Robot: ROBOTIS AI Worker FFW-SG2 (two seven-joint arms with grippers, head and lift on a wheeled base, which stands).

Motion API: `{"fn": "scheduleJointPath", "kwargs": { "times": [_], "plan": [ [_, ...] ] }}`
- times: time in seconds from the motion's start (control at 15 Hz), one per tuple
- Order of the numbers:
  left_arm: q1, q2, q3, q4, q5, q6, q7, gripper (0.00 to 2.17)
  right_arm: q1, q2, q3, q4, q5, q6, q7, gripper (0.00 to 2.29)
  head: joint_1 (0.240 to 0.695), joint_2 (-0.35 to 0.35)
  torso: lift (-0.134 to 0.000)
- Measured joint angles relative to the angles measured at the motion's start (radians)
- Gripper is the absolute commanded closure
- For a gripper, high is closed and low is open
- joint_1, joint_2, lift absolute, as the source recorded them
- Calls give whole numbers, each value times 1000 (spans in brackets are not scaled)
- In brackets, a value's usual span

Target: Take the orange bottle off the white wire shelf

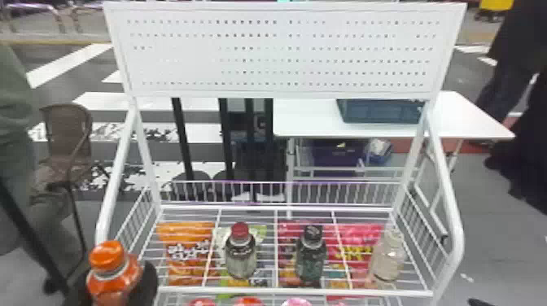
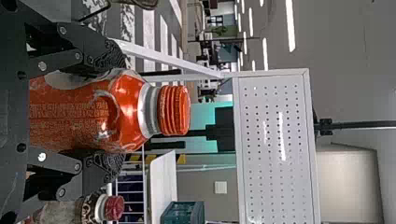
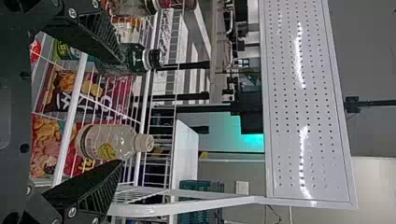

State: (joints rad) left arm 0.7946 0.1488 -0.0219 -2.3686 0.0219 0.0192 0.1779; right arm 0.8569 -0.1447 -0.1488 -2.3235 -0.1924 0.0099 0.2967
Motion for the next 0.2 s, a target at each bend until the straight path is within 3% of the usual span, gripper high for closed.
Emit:
{"fn": "scheduleJointPath", "kwargs": {
  "times": [0.2],
  "plan": [
    [0, 0, 1, -1, -1, -4, 0, 940, 5, 1, -3, -5, -1, -1, 1, 140, 499, 0, 0]
  ]
}}
